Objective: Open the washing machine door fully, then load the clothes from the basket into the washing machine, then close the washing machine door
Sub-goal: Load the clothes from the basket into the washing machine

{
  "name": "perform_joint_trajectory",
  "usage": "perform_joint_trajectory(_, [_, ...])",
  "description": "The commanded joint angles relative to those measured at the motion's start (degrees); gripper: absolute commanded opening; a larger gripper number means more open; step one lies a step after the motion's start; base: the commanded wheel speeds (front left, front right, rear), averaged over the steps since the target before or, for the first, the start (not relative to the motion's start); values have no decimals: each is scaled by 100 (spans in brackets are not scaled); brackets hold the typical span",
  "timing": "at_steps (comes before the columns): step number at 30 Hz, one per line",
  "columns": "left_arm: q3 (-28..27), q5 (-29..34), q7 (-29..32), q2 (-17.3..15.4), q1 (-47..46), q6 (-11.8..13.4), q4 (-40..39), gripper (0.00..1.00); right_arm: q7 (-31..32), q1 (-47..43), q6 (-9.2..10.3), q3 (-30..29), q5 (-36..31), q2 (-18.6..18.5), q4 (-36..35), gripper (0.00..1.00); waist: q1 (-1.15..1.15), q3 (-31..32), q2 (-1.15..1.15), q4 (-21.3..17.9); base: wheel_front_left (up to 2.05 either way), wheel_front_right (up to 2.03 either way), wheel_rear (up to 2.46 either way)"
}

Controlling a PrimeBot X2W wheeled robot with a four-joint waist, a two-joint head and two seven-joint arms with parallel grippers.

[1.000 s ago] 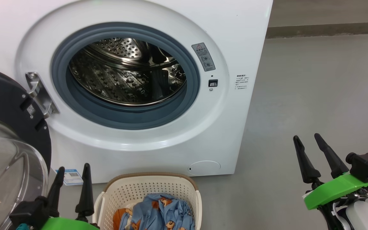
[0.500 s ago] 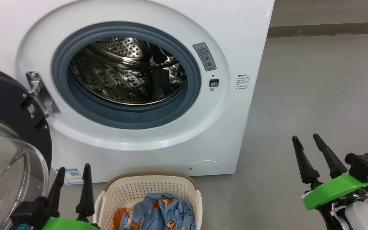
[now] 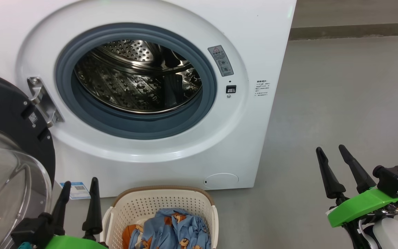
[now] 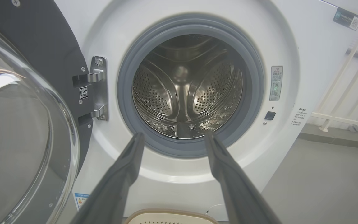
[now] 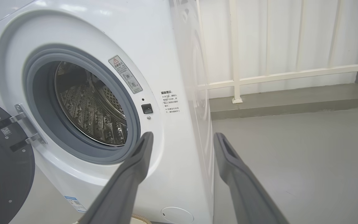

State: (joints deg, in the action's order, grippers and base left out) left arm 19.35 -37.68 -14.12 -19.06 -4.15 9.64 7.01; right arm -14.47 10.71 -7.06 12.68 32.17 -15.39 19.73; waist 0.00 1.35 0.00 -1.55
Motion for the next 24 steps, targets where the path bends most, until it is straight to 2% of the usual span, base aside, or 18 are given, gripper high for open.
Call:
perform_joint_trajectory(1, [-207, -29, -42, -168, -185, 22, -104, 100, -52, 144, -43, 82, -30, -74, -126, 100, 0, -7, 0, -4, 0, 0, 0])
perform_joint_trajectory(14, [-129, -33, -19, -124, -201, 41, -93, 100, -52, 137, -43, 114, 14, -91, -94, 100, 0, -177, 0, -61, 0, 0, 0])
perform_joint_trajectory(24, [34, -15, 41, -12, -491, -23, 95, 100, -52, 288, -43, 94, 104, -154, -100, 100, 0, -791, 0, -155, 0, 0, 0])
